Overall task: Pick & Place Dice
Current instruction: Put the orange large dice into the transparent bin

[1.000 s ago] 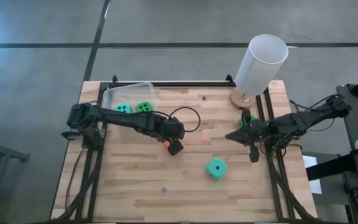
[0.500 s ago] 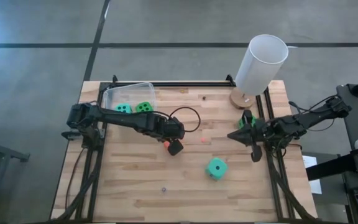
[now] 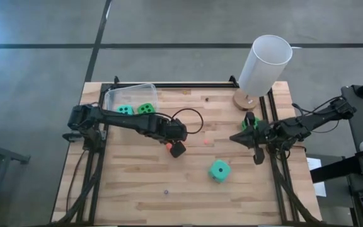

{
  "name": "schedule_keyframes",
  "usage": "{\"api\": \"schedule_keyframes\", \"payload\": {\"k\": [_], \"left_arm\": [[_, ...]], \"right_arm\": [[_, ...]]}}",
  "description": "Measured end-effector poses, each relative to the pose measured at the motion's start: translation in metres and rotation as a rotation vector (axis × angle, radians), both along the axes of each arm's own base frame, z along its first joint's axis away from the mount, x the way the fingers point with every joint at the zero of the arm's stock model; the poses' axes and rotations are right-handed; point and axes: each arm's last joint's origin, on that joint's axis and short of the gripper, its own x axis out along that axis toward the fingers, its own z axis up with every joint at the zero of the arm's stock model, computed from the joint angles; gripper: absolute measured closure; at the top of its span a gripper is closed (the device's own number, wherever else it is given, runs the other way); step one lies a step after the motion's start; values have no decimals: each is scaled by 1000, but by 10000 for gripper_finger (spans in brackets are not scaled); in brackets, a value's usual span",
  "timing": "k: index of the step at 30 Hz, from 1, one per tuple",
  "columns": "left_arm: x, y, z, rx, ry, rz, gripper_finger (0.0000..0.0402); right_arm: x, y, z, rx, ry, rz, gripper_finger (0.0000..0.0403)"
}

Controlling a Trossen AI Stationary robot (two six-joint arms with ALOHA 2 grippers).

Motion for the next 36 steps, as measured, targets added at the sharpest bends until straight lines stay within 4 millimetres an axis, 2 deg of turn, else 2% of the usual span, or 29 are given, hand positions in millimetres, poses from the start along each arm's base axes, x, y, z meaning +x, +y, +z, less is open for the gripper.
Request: {"api": "schedule_keyframes", "payload": {"k": [22, 33, 36], "left_arm": [[0, 0, 0, -4, 1, -1, 43], [0, 0, 0, 1, 4, -24, 55], [0, -1, 0, -20, 5, -29, 54]], "right_arm": [[14, 6, -11, -29, 67, -1, 394], [24, 10, -20, -52, 119, -1, 394], [27, 12, -23, -142, 132, -1, 394]]}}
